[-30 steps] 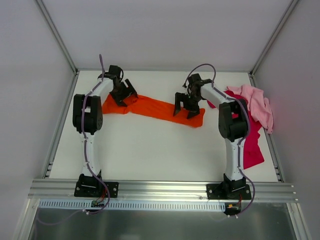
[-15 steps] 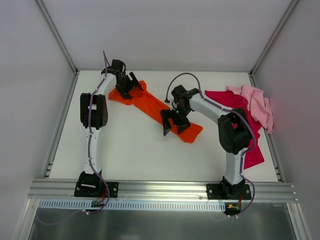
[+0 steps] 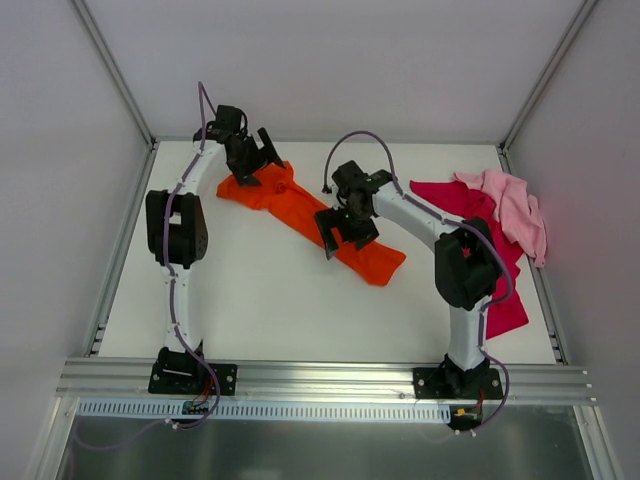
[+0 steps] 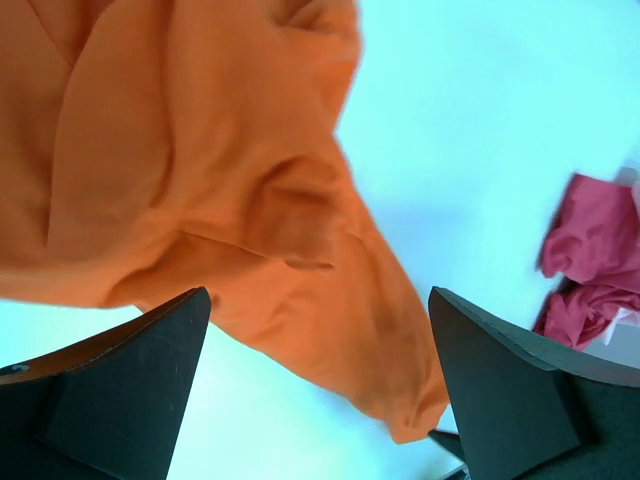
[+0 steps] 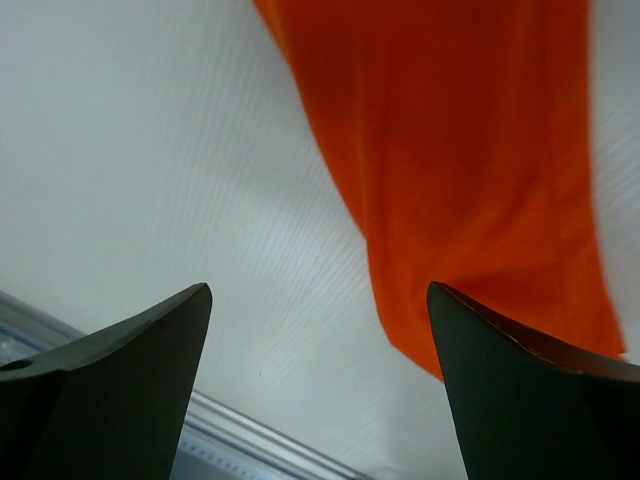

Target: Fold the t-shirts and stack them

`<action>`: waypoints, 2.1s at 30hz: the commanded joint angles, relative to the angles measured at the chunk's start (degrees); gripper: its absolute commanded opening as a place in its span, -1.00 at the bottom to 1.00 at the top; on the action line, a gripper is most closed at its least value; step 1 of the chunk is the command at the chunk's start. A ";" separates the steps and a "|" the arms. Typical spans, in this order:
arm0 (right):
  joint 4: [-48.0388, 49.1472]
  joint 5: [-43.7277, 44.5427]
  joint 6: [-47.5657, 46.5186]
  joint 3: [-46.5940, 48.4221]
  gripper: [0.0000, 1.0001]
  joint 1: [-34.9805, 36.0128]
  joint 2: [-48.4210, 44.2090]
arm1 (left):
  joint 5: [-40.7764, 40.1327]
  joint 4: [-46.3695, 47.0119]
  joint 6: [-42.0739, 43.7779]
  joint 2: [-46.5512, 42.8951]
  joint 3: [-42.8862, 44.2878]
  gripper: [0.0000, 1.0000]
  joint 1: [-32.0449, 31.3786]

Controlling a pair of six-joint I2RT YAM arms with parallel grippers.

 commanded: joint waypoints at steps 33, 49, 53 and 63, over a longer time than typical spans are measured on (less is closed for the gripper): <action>-7.10 19.02 6.66 12.57 0.91 -15.40 8.81 | -8.76 -3.67 -3.08 -7.13 -20.99 0.66 -1.11; -7.63 15.24 3.06 7.29 0.93 -10.22 5.64 | -6.91 -13.17 -1.32 4.39 -1.31 0.68 -0.93; -7.72 15.24 3.67 7.20 0.93 -8.90 6.52 | -7.00 -13.69 -0.88 5.00 1.15 0.68 -0.49; -6.06 5.15 3.32 2.56 0.97 -3.36 8.55 | -2.79 -15.02 -1.93 8.35 7.58 0.68 2.15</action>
